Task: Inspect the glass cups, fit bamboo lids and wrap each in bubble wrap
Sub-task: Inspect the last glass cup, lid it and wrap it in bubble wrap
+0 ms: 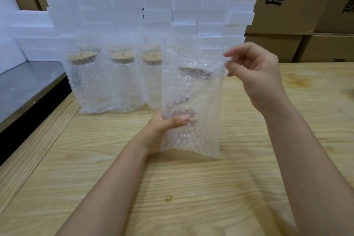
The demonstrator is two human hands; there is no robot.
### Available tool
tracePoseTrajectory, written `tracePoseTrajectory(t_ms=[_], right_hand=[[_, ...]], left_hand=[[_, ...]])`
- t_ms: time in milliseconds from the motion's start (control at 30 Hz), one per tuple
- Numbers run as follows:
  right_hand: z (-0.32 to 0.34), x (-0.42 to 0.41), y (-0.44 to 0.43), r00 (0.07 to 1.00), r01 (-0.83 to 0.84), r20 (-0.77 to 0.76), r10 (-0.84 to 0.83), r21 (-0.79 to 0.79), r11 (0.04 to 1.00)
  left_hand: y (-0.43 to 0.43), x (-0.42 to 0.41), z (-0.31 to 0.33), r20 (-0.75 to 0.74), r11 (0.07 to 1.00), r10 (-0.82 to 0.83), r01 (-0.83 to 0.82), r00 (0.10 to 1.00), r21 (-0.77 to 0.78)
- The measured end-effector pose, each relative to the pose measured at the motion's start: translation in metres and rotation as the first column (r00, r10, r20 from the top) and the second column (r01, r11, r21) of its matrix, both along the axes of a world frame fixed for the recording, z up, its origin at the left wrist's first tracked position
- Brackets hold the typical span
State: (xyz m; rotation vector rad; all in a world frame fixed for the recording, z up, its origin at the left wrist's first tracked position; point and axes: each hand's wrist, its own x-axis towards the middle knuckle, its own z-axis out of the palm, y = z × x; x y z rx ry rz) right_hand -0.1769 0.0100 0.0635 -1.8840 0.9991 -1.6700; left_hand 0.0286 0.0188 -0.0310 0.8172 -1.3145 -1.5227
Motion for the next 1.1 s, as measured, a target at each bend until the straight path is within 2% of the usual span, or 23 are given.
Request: tracePoseTrajectory(t_ms=[100, 200, 233, 300, 367, 433, 600, 700, 800, 967, 1100], right_hand=[[-0.002, 0.007, -0.002, 0.973, 0.15, 0.183, -0.14, -0.04, 0.988], [-0.021, 0.024, 0.002, 0.874, 0.342, 0.386, -0.294, -0.06, 0.938], [-0.034, 0.032, 0.006, 0.854, 0.373, 0.413, -0.316, -0.062, 0.926], [-0.068, 0.048, 0.02, 0.901, 0.334, 0.316, -0.298, -0.066, 0.94], [-0.096, 0.06, 0.033, 0.963, 0.252, 0.11, -0.246, -0.045, 0.967], [-0.107, 0.065, 0.036, 0.971, 0.238, 0.037, -0.237, -0.021, 0.971], [-0.105, 0.071, 0.04, 0.942, 0.336, 0.016, -0.336, -0.006, 0.942], [-0.107, 0.074, 0.046, 0.967, 0.255, -0.017, -0.255, 0.07, 0.964], [-0.106, 0.072, 0.043, 0.973, 0.223, 0.021, -0.23, 0.169, 0.96], [-0.096, 0.05, 0.028, 0.968, 0.225, 0.035, -0.25, 0.326, 0.918], [-0.095, 0.033, 0.016, 0.964, 0.198, 0.104, -0.244, 0.329, 0.924]], left_hand=[[0.001, -0.003, 0.0, 0.002, 1.0, 0.013, -0.013, 1.0, 0.004], [0.0, -0.006, 0.002, -0.054, 0.999, 0.045, -0.043, 0.998, 0.027], [0.001, -0.008, 0.004, -0.082, 0.998, 0.052, -0.05, 0.995, 0.034], [0.001, -0.01, 0.006, -0.133, 0.997, 0.063, -0.057, 0.989, 0.045], [0.002, -0.011, 0.005, -0.161, 0.998, 0.057, -0.051, 0.985, 0.041], [0.002, -0.011, 0.004, -0.152, 0.998, 0.057, -0.057, 0.987, 0.003], [-0.001, -0.01, 0.001, -0.126, 0.992, 0.111, -0.118, 0.986, -0.049], [-0.001, -0.016, 0.001, -0.03, 0.963, 0.234, -0.236, 0.972, -0.127], [0.001, -0.025, 0.002, 0.012, 0.929, 0.323, -0.315, 0.946, -0.193], [0.003, -0.034, 0.002, 0.175, 0.945, 0.208, -0.151, 0.962, -0.289], [0.004, -0.036, 0.001, 0.168, 0.909, 0.222, -0.141, 0.961, -0.393]])
